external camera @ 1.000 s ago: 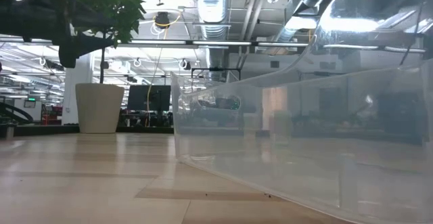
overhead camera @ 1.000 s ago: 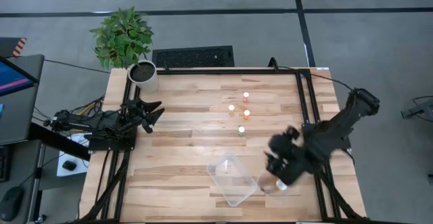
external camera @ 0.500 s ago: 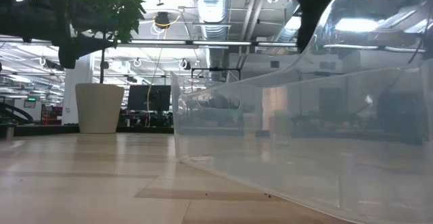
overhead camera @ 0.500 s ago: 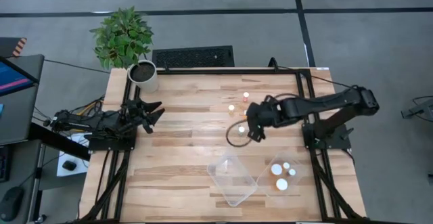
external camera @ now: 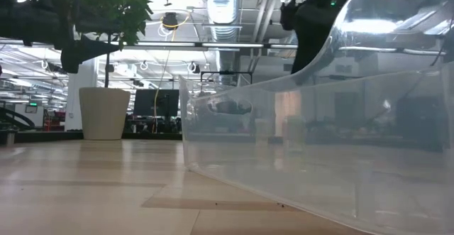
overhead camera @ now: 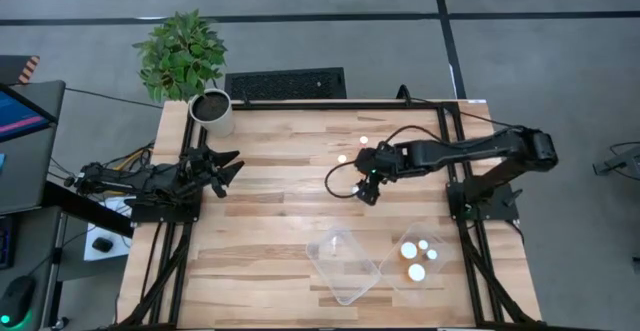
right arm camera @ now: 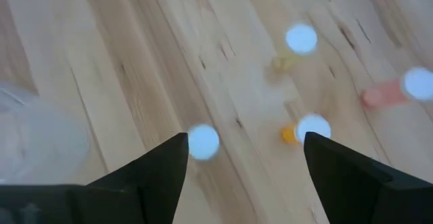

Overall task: Pick and place medicine bottles into bin by pill shape (circle, oval)
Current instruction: Put the green pill bottle into the left transparent bin

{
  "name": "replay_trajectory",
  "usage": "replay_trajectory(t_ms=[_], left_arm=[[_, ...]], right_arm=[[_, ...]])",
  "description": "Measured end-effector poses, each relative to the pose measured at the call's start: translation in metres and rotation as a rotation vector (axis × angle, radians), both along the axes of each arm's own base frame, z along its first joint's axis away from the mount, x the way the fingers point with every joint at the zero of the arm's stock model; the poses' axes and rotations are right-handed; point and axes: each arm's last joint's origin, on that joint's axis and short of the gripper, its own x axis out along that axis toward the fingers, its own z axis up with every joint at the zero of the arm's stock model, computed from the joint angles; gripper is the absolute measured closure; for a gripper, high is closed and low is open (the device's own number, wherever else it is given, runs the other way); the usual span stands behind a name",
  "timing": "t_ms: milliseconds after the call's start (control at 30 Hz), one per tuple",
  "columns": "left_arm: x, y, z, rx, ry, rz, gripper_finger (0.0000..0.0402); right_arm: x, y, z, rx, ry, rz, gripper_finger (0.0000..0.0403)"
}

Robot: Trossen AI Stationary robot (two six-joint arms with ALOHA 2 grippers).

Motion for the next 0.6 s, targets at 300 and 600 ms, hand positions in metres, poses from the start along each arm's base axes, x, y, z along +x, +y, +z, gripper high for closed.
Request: replay_trajectory(t_ms=[300, 600], left_arm=[[0.0, 0.0, -0.002, -0.001, 0.016, -0.001, 0.0166], [0.0, 0.0, -0.001, -0.007, 0.007, -0.019, 0.0166]], right_arm=[[0.021, 0.002, -0.036, 0.018, 0.106, 0.043, 0.0101], [0.033, 0.001, -0.053, 0.013, 0.19, 0.057, 0.0101]])
